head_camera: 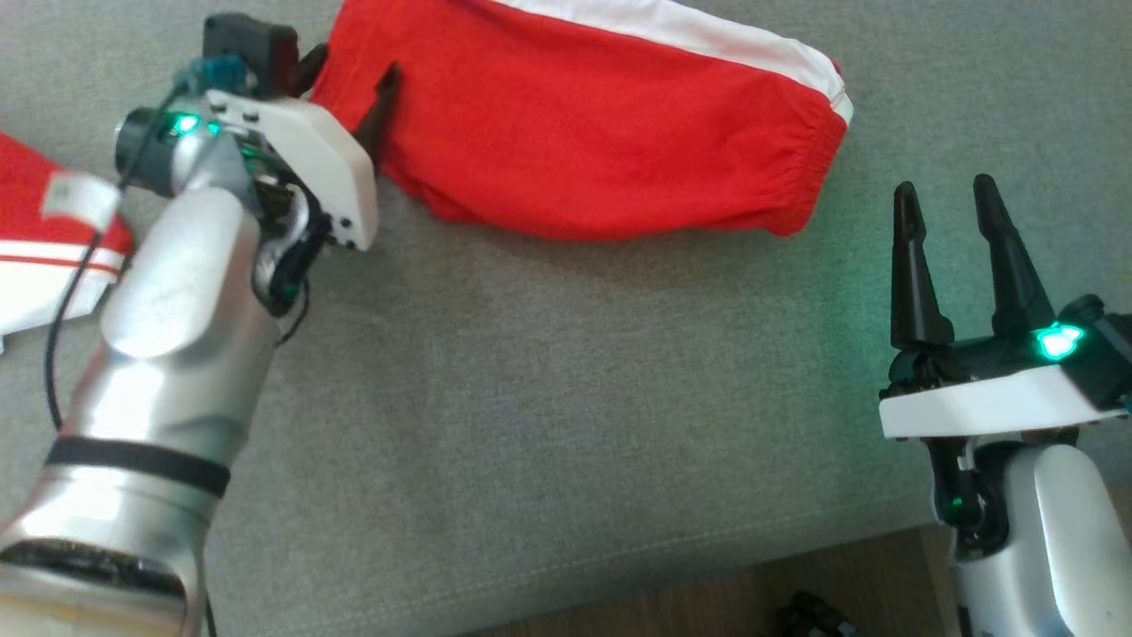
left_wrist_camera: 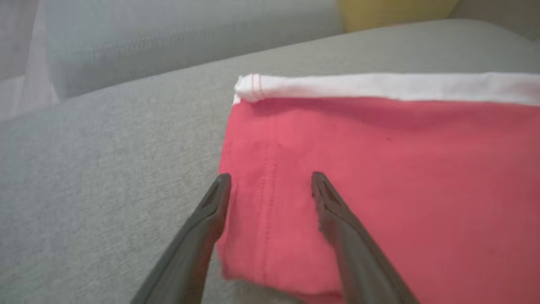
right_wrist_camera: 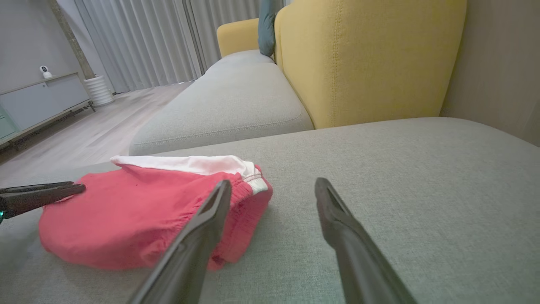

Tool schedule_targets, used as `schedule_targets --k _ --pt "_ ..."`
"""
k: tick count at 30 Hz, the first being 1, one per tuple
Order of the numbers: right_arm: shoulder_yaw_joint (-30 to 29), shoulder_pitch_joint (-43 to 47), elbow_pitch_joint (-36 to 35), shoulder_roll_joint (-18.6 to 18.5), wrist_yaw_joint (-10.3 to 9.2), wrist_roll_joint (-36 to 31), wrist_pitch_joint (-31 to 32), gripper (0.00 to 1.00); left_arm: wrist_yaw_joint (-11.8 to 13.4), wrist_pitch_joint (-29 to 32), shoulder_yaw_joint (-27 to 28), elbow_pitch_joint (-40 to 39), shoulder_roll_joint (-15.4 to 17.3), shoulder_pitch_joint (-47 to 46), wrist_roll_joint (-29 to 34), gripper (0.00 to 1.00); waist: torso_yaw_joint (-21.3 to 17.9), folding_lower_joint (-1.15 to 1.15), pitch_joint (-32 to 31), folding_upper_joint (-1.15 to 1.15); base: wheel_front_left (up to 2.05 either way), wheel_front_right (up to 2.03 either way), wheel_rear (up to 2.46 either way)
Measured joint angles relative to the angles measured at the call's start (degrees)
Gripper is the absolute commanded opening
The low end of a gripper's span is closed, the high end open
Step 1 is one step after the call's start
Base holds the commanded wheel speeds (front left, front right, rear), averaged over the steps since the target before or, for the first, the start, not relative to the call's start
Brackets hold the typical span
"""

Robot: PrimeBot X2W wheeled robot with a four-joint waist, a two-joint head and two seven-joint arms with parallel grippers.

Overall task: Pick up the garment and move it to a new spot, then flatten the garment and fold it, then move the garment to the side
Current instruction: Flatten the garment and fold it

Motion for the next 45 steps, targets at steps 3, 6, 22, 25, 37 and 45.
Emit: schedule_targets --k 3,6,22,25,37,45 --pt "0.07 0.01 0.47 0.0 0.0 0.52 -0.43 1.0 -0.07 3.85 -0.27 4.58 -0.02 -2.46 -0.15 1.0 -0.29 0.0 0.2 0.0 0.0 0.0 0.0" --pt "0.32 0.0 0.68 0.0 0.0 0.58 -0.44 1.0 -0.76 7.48 -0.7 7.66 -0.22 -4.08 -0.57 1.0 -0.2 0.0 0.36 0.0 0.0 0.0 0.0" --pt "1.04 -0.75 1.66 0.01 0.0 1.48 -0.86 1.0 -0.92 5.14 -3.75 11.11 -1.35 -5.43 -1.61 0.0 0.28 0.0 -0.9 0.0 0.0 0.0 0.0" --pt "0.53 -0.52 1.79 0.01 0.0 1.34 -0.58 1.0 -0.41 2.93 -3.71 8.92 -1.3 -1.53 -1.69 0.0 0.76 0.0 -2.26 0.0 0.0 0.0 0.0" --pt "-0.35 4.53 0.77 0.04 0.0 0.42 2.78 1.0 5.0 2.0 -2.33 -10.21 1.62 18.92 -6.34 0.0 3.99 0.0 -8.4 0.0 0.0 0.0 0.0" --pt "-0.4 5.82 -0.34 0.05 0.0 0.41 4.31 1.0 10.17 4.53 -1.88 -21.53 3.44 28.9 -7.95 1.0 4.87 0.0 -9.93 0.0 0.0 0.0 0.0"
